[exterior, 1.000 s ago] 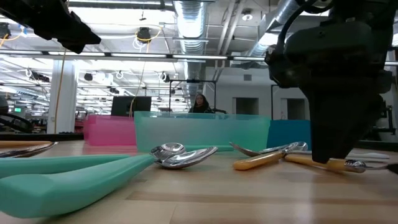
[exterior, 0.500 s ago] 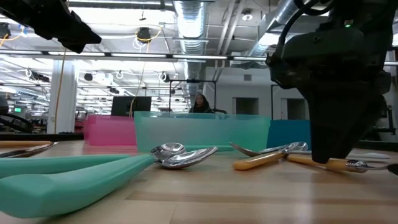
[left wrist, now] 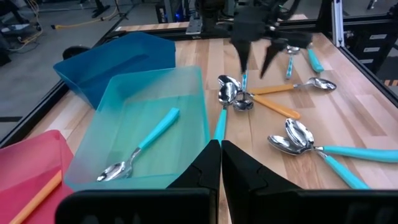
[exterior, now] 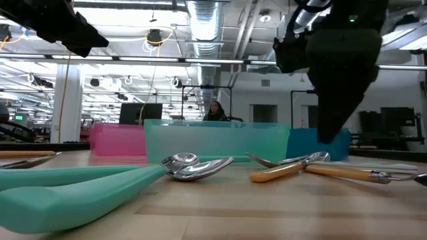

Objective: Sort silverware by color (type)
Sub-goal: Put the top patterned blue spoon into the blue bin

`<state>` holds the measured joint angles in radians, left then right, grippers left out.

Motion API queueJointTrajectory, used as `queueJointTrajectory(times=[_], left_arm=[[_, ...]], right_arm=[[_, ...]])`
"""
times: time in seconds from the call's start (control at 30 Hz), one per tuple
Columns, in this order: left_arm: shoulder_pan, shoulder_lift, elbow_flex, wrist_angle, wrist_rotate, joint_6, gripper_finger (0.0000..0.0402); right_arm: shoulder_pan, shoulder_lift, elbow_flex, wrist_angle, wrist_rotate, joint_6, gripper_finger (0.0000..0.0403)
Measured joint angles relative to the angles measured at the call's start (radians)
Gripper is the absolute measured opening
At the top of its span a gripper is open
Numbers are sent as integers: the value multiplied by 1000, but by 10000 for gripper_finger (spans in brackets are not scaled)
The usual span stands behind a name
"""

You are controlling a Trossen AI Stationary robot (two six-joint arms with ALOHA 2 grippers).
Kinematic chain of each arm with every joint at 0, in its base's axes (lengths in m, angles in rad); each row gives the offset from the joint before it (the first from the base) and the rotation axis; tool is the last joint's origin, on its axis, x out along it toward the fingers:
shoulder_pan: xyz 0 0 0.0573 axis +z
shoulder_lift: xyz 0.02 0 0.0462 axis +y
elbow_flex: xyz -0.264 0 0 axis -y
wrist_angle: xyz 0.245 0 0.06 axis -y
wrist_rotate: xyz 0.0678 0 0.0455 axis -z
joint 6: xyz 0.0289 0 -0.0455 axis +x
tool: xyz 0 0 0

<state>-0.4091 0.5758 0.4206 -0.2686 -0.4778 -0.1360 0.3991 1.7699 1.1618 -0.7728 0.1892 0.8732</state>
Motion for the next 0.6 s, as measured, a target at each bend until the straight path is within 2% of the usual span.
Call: queueJointTrajectory(times=[0.1,0.27,0.6], left_arm=[[0,0,0,-12,0,0,0],[0,0,0,-12,0,0,0],[0,0,0,-11,0,9,0]], right_arm=[[5,4,-7,-68,18,-78,203],[24,4,-41,-56,53,-212,203],[1,3,-146,16,36,-256,203]])
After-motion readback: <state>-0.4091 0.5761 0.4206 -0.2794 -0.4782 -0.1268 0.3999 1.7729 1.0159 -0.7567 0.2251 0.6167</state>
